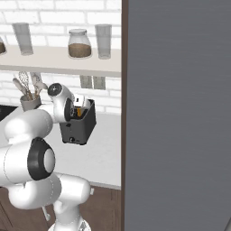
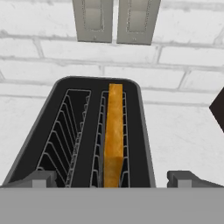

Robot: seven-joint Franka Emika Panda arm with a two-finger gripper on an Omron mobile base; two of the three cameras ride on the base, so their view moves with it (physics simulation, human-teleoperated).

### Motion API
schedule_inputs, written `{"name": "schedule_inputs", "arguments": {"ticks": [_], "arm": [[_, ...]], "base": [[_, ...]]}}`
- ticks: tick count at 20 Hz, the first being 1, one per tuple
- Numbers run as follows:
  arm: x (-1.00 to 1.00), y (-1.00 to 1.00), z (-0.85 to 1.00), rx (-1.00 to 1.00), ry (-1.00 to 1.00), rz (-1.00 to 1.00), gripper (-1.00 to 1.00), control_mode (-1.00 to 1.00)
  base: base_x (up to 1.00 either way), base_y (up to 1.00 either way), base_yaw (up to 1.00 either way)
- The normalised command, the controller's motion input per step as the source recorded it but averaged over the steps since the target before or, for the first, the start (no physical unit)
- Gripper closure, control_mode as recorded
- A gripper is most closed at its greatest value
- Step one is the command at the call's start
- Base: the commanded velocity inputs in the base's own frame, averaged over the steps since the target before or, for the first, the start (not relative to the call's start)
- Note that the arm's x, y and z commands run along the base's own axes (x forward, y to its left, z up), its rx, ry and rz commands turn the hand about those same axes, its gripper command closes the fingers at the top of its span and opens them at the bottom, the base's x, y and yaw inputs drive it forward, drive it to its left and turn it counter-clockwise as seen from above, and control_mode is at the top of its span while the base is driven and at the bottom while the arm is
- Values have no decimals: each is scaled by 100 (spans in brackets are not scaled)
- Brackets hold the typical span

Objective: Start the toaster. Once the lever pops up, take the bread to the plate on the dining counter.

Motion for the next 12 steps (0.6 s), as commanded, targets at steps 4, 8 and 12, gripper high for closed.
{"name": "schedule_inputs", "arguments": {"ticks": [4,8,12], "arm": [[13,0,-17,-2,0,0,-100,-100],[21,0,-16,-2,-1,0,-100,-100],[26,0,-14,-2,-3,0,-100,-100]], "base": [[0,0,0],[0,0,0],[0,0,0]]}}
